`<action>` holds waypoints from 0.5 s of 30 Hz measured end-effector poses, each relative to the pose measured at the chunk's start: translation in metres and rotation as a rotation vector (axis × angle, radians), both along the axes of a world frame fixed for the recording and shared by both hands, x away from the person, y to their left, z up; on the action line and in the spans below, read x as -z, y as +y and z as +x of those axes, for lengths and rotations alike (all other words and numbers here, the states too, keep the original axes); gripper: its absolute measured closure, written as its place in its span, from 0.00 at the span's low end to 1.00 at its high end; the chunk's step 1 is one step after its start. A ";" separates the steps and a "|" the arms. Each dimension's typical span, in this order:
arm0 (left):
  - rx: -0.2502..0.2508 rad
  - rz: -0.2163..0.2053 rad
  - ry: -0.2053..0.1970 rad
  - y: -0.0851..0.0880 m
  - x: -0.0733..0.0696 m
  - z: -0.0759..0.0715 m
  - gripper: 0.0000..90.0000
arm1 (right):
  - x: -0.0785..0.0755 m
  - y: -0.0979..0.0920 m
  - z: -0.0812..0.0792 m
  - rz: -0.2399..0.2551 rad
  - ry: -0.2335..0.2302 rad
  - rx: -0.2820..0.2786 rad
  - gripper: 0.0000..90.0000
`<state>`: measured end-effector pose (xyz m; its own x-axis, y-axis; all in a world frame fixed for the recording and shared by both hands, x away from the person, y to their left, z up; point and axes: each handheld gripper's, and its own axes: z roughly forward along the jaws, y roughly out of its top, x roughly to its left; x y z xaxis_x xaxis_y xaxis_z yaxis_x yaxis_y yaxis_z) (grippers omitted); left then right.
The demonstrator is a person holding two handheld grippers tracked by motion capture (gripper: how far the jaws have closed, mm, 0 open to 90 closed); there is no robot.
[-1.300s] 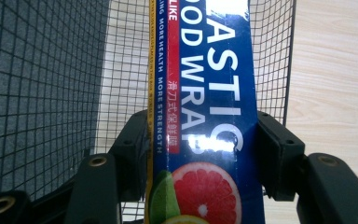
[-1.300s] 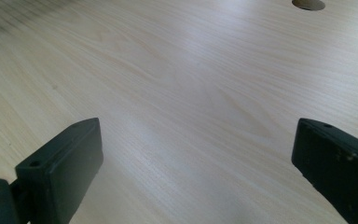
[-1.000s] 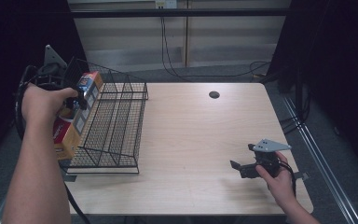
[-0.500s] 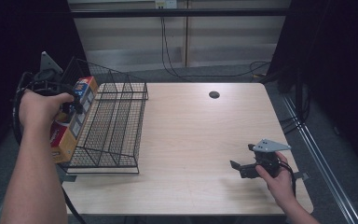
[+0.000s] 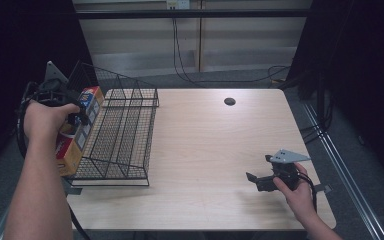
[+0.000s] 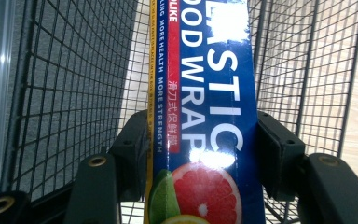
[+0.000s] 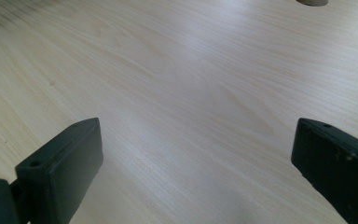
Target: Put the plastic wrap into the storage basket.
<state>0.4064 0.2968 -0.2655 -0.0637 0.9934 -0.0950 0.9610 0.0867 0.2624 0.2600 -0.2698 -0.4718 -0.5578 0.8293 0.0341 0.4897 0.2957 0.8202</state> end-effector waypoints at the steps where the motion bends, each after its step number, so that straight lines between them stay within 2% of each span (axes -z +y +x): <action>1: 0.000 0.000 0.000 0.000 0.000 0.000 0.49 | 0.000 0.000 0.000 0.000 0.000 0.000 0.02; 3: -0.001 -0.005 0.001 0.000 0.001 0.001 0.49 | 0.000 0.001 0.000 0.001 0.002 -0.004 0.02; 4: 0.004 0.019 0.003 -0.001 0.002 0.002 0.49 | 0.001 0.001 0.000 0.002 0.002 -0.004 0.02; 5: 0.004 0.019 0.003 -0.001 0.002 0.002 0.49 | 0.001 0.001 0.000 0.002 0.002 -0.004 0.02; 6: -0.013 0.000 0.003 -0.003 0.003 0.003 0.49 | 0.001 0.001 0.000 0.000 0.002 -0.008 0.02; 7: 0.001 0.008 0.004 -0.001 0.004 0.004 0.49 | 0.001 0.002 0.000 0.000 0.004 -0.007 0.02; 10: -0.005 0.023 0.003 -0.002 0.006 0.005 0.49 | 0.001 0.002 0.000 -0.001 0.003 -0.010 0.02; 12: -0.008 0.015 0.006 -0.003 0.007 0.006 0.48 | 0.001 0.002 0.000 -0.001 0.004 -0.010 0.02; 13: -0.025 -0.001 0.006 -0.004 0.009 0.006 0.48 | 0.002 0.002 0.000 0.001 0.002 -0.007 0.02; 15: -0.005 0.020 0.011 -0.003 0.010 0.007 0.48 | 0.002 0.002 0.000 -0.001 0.007 -0.007 0.02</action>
